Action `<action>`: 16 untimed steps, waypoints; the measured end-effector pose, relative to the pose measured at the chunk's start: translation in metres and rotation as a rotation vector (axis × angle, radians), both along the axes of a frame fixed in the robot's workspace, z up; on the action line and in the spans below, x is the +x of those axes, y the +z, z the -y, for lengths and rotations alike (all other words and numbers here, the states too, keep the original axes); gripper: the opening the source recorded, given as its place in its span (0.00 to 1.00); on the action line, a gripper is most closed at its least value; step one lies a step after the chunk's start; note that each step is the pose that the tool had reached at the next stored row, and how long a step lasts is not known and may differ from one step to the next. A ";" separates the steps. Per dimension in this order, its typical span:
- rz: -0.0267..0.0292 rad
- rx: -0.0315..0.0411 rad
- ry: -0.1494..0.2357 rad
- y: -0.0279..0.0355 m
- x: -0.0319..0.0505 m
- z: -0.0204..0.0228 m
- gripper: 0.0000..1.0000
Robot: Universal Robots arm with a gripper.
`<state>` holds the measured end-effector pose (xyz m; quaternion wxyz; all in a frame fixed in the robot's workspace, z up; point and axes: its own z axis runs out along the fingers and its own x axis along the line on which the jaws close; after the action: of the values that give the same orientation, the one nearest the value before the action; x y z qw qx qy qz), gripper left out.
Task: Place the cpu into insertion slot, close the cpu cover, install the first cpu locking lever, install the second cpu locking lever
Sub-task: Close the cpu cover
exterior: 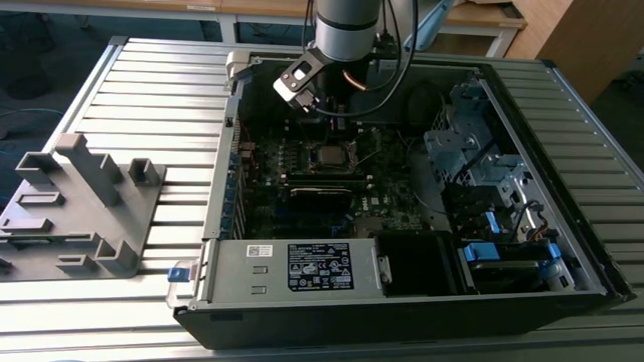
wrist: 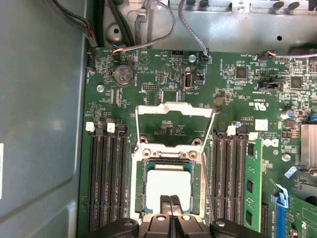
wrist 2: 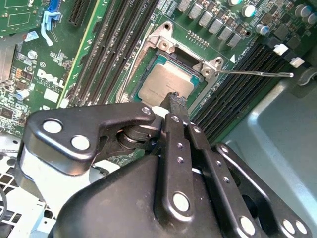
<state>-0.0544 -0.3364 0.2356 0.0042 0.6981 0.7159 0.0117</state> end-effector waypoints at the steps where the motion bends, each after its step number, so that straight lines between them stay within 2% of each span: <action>1: 0.0000 0.0001 0.000 0.0010 0.0000 0.0000 0.11; 5: 0.0001 0.0001 0.000 0.0047 0.0000 0.0000 0.11; 13: 0.0000 -0.0004 0.000 0.0051 0.0000 0.0000 0.11; 16: 0.0000 -0.0004 0.000 0.0076 0.0000 0.0000 0.11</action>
<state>-0.0544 -0.3364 0.2432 0.0044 0.6980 0.7160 0.0116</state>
